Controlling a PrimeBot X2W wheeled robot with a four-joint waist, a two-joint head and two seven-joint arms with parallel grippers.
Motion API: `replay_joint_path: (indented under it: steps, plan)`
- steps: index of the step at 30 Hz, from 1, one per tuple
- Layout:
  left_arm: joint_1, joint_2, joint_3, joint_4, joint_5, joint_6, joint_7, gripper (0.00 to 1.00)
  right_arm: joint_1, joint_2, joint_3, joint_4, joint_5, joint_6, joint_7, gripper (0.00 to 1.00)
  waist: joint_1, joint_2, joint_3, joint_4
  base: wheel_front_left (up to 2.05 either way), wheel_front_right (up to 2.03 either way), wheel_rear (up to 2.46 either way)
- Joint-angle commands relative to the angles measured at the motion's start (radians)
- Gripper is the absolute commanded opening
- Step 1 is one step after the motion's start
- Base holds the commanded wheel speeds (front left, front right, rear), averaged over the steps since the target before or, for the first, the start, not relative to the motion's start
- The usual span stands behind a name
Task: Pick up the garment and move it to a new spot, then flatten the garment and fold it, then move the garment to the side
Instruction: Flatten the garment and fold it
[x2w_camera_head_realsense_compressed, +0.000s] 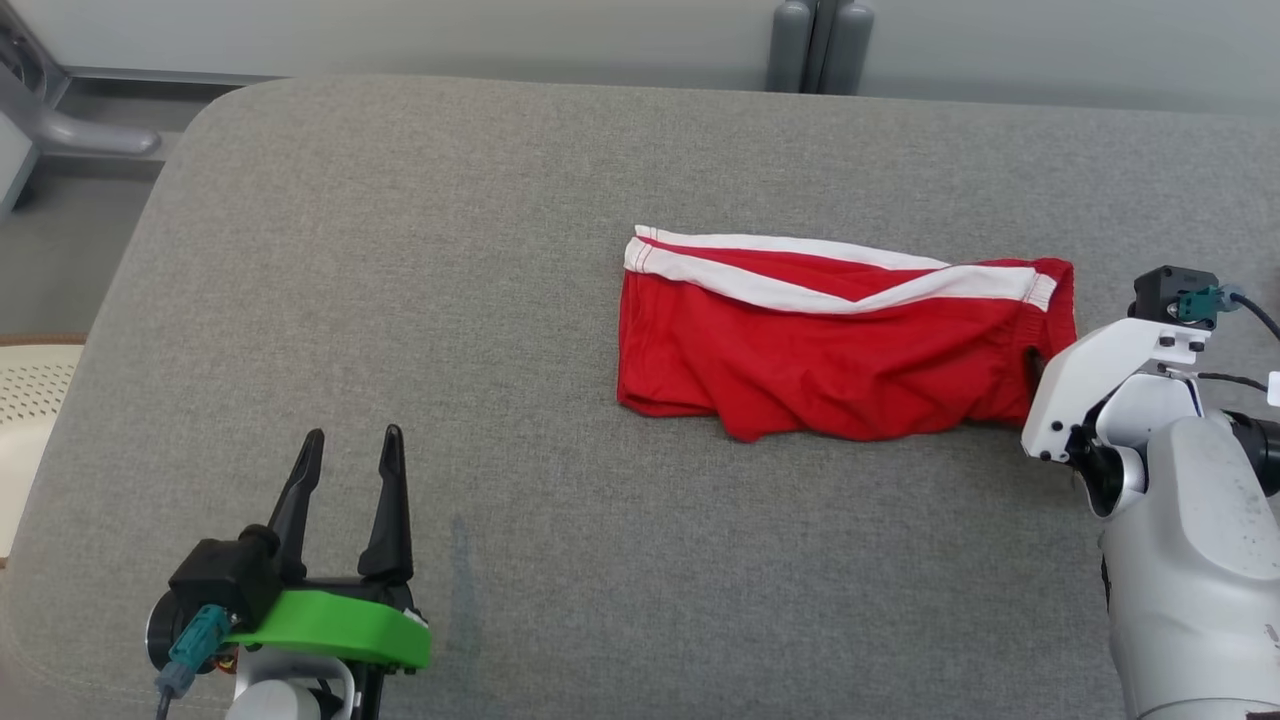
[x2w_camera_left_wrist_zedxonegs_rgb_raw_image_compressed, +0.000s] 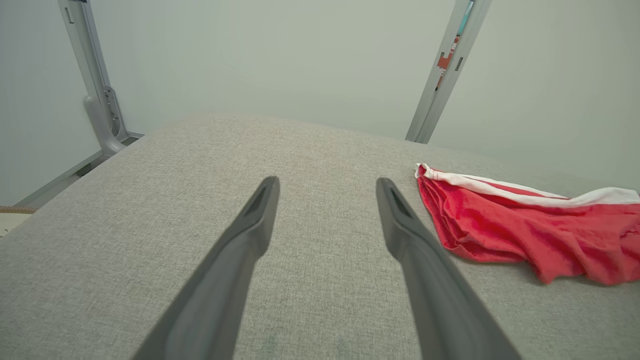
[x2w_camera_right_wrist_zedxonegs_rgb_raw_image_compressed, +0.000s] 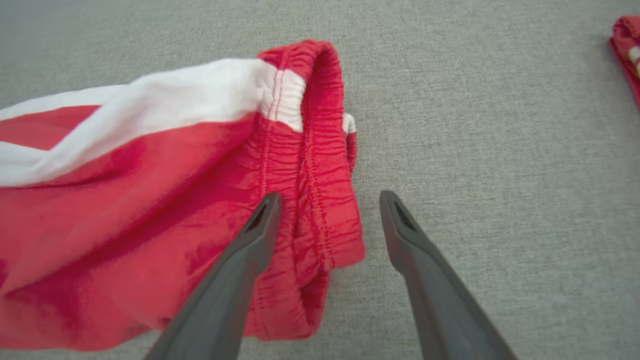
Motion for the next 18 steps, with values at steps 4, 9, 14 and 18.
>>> replay_joint_path:
  steps: [4,9,14,18]
  plan:
    - [-0.027,-0.005,0.002,-0.002,0.006,-0.007,-0.003,1.0,-0.036,-0.003,-0.027,0.054,0.013,0.0,-0.029,1.0,0.0,0.0,0.022,0.009,0.0,0.0,0.0]
    - [-0.043,-0.006,0.002,0.001,0.01,-0.008,-0.002,1.0,-0.073,-0.003,-0.038,0.127,0.038,0.0,-0.038,1.0,0.0,0.0,0.038,0.016,0.0,0.0,0.0]
    - [-0.049,-0.006,0.0,0.003,0.016,-0.012,-0.003,1.0,-0.101,0.0,-0.052,0.215,0.035,0.0,-0.012,1.0,0.0,0.0,0.045,0.021,0.0,0.0,0.0]
    - [-0.052,-0.006,0.0,0.002,0.017,-0.014,-0.003,1.0,-0.124,0.001,-0.074,0.256,0.018,0.0,-0.007,0.24,0.0,0.0,0.046,0.022,0.0,0.0,0.0]
